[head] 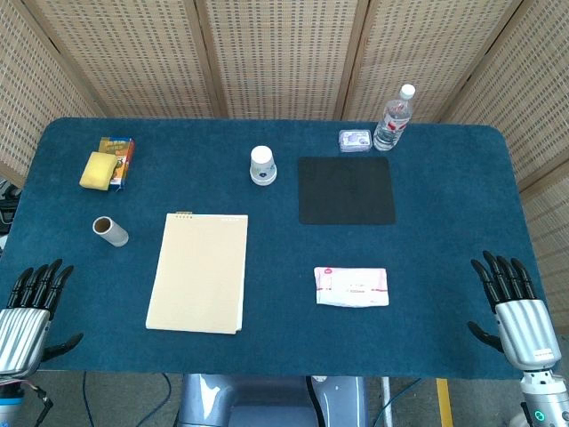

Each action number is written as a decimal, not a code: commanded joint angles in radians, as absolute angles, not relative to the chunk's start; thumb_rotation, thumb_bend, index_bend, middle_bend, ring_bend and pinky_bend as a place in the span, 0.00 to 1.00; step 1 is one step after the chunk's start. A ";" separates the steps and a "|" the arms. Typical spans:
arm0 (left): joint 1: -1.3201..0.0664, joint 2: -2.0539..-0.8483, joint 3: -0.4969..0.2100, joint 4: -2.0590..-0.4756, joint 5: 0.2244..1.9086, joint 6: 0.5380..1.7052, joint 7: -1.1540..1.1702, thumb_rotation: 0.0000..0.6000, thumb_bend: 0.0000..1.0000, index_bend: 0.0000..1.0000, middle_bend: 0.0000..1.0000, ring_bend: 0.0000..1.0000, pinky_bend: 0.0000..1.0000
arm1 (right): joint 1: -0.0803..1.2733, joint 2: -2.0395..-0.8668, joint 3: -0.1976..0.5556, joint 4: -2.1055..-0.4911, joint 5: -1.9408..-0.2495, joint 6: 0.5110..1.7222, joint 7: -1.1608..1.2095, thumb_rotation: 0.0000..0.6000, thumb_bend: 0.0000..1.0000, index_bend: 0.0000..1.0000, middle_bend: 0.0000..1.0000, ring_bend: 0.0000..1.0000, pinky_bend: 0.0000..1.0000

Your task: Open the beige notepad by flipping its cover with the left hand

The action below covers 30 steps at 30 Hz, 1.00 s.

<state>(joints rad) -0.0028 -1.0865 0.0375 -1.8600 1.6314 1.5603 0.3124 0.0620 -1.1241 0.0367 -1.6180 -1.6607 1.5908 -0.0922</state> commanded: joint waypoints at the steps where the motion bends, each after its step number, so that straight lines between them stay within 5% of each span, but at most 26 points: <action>1: -0.003 -1.087 0.037 -1.860 1.631 1.558 0.314 1.00 0.00 0.00 0.00 0.00 0.00 | 0.062 -1.123 0.037 -1.619 -1.661 1.592 -0.091 1.00 0.00 0.00 0.00 0.00 0.00; 12: -0.033 -1.110 0.039 -1.833 1.647 1.507 0.308 1.00 0.01 0.00 0.00 0.00 0.00 | 0.065 -1.122 0.036 -1.622 -1.654 1.579 -0.084 1.00 0.00 0.00 0.00 0.00 0.00; 16: -0.100 -1.170 0.042 -1.764 1.681 1.408 0.282 1.00 0.13 0.00 0.00 0.00 0.00 | 0.066 -1.122 0.037 -1.623 -1.649 1.574 -0.080 1.00 0.00 0.00 0.00 0.00 0.00; 30: -0.214 -1.418 0.053 -1.604 1.696 1.210 0.332 1.00 0.27 0.00 0.00 0.00 0.00 | 0.072 -1.117 0.041 -1.618 -1.634 1.559 -0.054 1.00 0.00 0.00 0.00 0.00 0.00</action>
